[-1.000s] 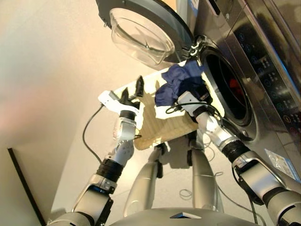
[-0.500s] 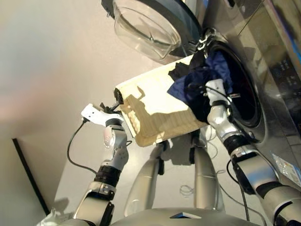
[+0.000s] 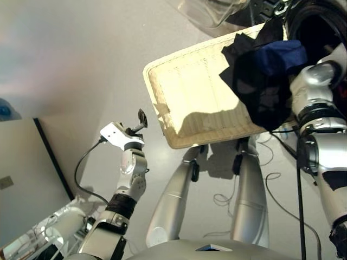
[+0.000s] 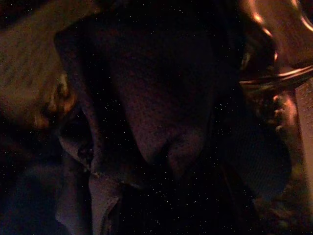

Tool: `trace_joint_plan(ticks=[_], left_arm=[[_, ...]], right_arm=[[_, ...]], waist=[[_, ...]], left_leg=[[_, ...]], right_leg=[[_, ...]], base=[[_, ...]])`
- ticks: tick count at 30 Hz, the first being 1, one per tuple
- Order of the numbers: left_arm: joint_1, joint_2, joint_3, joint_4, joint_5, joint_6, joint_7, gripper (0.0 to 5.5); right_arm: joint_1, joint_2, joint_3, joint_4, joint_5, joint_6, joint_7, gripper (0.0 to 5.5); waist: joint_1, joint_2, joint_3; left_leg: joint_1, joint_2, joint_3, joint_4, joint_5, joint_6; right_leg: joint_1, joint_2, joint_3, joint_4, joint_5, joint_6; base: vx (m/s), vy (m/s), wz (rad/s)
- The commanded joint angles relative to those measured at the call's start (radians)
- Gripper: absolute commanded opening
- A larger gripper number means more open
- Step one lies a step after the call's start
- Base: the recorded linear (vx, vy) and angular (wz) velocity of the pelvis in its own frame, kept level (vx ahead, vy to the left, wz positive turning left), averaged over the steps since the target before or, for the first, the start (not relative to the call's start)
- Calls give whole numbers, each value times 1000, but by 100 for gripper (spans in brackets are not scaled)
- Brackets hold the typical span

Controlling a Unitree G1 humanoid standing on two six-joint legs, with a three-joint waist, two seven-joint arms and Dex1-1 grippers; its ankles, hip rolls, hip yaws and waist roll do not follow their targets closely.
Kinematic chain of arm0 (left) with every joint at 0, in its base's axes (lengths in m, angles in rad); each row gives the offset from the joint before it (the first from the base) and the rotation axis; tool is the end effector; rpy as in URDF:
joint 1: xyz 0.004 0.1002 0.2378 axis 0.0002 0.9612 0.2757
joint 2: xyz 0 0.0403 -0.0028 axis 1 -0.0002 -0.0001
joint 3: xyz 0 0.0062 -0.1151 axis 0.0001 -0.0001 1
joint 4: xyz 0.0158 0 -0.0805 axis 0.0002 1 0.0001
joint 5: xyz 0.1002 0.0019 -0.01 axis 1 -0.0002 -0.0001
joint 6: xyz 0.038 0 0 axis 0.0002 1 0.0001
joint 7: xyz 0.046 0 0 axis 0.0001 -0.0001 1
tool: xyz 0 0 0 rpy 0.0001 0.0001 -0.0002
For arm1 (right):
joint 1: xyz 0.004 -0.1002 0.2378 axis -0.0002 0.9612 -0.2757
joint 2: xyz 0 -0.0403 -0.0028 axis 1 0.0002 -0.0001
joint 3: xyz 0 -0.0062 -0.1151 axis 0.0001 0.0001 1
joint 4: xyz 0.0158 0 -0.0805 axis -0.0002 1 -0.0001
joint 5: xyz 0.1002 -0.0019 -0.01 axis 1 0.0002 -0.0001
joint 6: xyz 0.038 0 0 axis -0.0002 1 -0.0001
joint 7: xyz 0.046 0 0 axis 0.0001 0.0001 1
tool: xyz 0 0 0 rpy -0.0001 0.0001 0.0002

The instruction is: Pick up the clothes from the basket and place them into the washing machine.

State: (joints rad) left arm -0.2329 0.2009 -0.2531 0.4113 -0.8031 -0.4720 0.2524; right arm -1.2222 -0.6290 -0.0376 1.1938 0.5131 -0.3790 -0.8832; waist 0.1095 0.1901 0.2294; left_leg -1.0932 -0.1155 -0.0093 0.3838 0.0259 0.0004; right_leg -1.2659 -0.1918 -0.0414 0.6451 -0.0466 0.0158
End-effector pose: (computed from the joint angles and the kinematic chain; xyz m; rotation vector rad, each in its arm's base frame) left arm 0.2427 0.1570 0.0197 -0.5506 -0.1095 0.2272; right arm 0.3599 -0.2840 0.2517 0.3240 -0.4775 -1.1853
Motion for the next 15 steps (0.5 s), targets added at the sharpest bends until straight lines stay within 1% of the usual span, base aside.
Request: trace_joint_plan(ticks=[1, 5, 6, 7, 8, 11, 13, 14, 15], left_arm=[[45, 47, 32, 4, -15, -41, -12, 550], [33, 46, 21, 16, 1, -47, -23, 550], [31, 48, 20, 17, 10, -52, -25, 550], [29, 52, 25, 18, 11, -53, -26, 550], [25, 52, 29, 18, 12, -54, -31, 550], [14, 55, 47, 39, 5, -50, -45, 550], [6, 49, 65, 56, -5, -41, -57, 550], [5, 46, 76, 72, -4, -32, -67, 550], [0, 50, 81, 86, 0, -27, -77, 550]], right_arm=[[-50, -135, 25, -99, 23, -106, -59, 0], [-33, -130, 80, -71, -48, -67, -47, 0], [-19, -114, 91, -68, -68, -53, -29, 58], [-12, -113, 106, -53, -78, -44, -2, 449], [-5, -99, 114, -44, -64, -42, 53, 550], [28, -51, 149, -12, -2, -36, 191, 550], [75, -4, 171, -44, 46, -52, 301, 550], [118, 22, 196, -75, 51, -51, 378, 550], [139, 29, 202, -76, 56, -45, 406, 550]], waist=[[-21, 31, -17], [-18, 25, -26], [-16, 24, -30], [-16, 21, -32], [-15, 18, -36], [-17, 6, -39], [-24, -3, -33], [-30, -10, -27], [-35, -14, -23]], left_leg=[[-2, 25, -8, 123, -126, 8], [-6, 20, -9, 135, -128, 7], [-1, 19, -9, 133, -128, 7], [0, 20, -11, 134, -129, 7], [2, 22, -10, 133, -129, 6], [26, 31, -10, 108, -124, -1], [51, 38, -9, 80, -119, -7], [70, 43, -8, 59, -111, -12], [84, 45, -9, 44, -106, -16]], right_leg=[[-30, 10, 51, 30, 56, 107], [-20, 10, 52, 23, 61, 106], [-15, 10, 50, 20, 62, 106], [-11, 11, 50, 19, 65, 105], [-5, 10, 48, 13, 67, 105], [33, 10, 37, -23, 76, 104], [65, 12, 29, -58, 85, 103], [87, 16, 22, -80, 91, 102], [108, 16, 16, -103, 95, 101]], base=[[121, 1, -10], [0, 0, 0], [0, 0, 0], [0, 0, 0], [0, 0, 0], [0, 0, 0], [0, 0, 0], [-27, -52, -111], [0, 0, 0]])
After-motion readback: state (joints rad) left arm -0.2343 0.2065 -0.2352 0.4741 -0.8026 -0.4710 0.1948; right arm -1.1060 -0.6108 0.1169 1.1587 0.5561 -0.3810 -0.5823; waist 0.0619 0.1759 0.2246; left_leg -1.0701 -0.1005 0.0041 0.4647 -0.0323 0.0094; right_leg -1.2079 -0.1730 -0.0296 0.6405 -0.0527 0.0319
